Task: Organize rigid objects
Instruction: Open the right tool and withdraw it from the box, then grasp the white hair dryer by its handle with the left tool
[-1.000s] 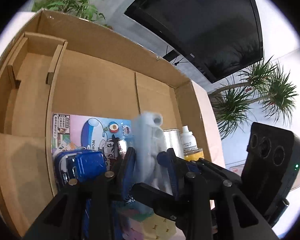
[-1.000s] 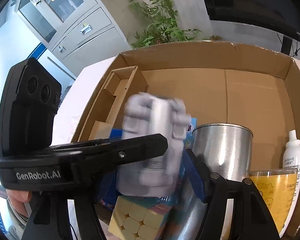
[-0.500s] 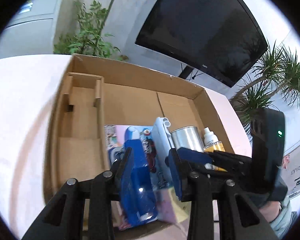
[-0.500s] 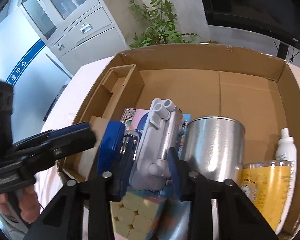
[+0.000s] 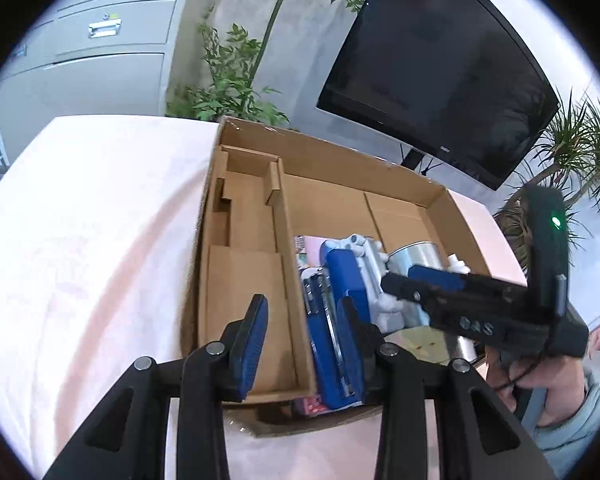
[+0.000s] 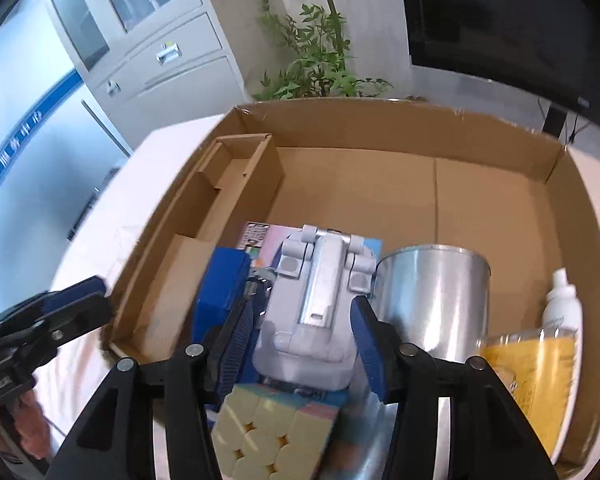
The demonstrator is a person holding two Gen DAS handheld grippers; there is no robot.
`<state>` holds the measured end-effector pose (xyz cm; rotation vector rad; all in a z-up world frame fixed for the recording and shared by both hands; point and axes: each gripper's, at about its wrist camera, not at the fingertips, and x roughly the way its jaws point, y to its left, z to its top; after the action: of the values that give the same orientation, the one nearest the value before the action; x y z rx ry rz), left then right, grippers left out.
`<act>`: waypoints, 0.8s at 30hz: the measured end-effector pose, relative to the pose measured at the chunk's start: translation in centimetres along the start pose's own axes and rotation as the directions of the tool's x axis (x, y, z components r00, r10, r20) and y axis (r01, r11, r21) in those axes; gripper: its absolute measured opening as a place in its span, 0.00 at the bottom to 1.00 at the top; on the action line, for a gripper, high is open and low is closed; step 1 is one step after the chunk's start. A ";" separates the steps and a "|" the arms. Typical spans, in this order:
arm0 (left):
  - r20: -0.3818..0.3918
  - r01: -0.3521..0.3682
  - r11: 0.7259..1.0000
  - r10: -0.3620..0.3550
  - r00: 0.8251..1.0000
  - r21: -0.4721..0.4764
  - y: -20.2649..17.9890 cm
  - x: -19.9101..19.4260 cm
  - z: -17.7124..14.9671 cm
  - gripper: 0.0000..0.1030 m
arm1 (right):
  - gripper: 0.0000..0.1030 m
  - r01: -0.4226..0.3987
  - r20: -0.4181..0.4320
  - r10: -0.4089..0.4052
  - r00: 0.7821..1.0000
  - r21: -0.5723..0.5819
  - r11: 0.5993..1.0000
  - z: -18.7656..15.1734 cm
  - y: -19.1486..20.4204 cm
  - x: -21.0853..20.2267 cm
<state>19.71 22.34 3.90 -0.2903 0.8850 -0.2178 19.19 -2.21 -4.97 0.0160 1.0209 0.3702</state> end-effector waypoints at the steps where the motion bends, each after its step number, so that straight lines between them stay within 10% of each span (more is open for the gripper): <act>1: -0.001 -0.002 1.000 0.002 1.000 0.001 0.0 -0.1 -0.3 0.34 | 0.38 0.015 -0.002 -0.015 1.000 -0.018 1.000 0.2 0.2 0.4; 7: 0.015 -0.056 0.998 0.056 0.998 0.006 0.2 -0.8 -1.8 0.34 | 0.20 0.100 -0.034 -0.102 0.994 -0.050 0.994 0.1 0.4 3.0; 9: 0.053 -0.118 0.993 0.117 0.992 0.019 0.1 -1.7 -2.4 0.49 | 0.21 0.104 -0.015 -0.105 0.994 -0.036 0.994 -0.2 0.4 2.0; 10: 0.075 -0.140 0.990 0.138 0.988 0.020 0.1 -2.2 -2.7 0.69 | 0.29 0.097 0.019 -0.096 0.995 -0.034 0.995 -0.4 0.5 0.8; 11: 0.101 -0.156 0.988 0.154 0.983 0.020 0.1 -2.9 -3.2 0.83 | 0.58 0.085 0.061 -0.082 0.995 -0.042 0.996 -0.9 0.6 -0.8; 13: 0.120 -0.141 0.990 0.138 0.983 0.017 0.3 -4.3 -4.3 0.84 | 1.00 0.058 0.183 -0.045 0.982 -0.065 0.996 -2.8 0.8 -4.7; 17: -0.053 -0.001 1.000 0.001 0.999 0.001 1.1 -5.3 -7.4 0.84 | 0.99 0.045 0.239 -0.006 0.971 -0.158 0.986 -9.0 1.0 -8.8; 21: -0.260 0.083 0.996 -0.085 0.962 -0.017 0.8 -4.7 -12.9 0.84 | 0.99 -0.117 0.065 0.137 0.988 -0.251 0.961 -17.6 2.3 -9.0; 24: -0.360 0.123 0.989 -0.144 0.922 -0.081 0.4 -3.6 -17.1 0.80 | 0.98 -0.295 -0.037 0.294 0.955 -0.216 0.931 -22.3 3.4 -8.9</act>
<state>4.11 21.08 -3.80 -0.3710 1.2438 -0.3820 -4.56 -5.30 -8.71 -0.0306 0.9785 0.7573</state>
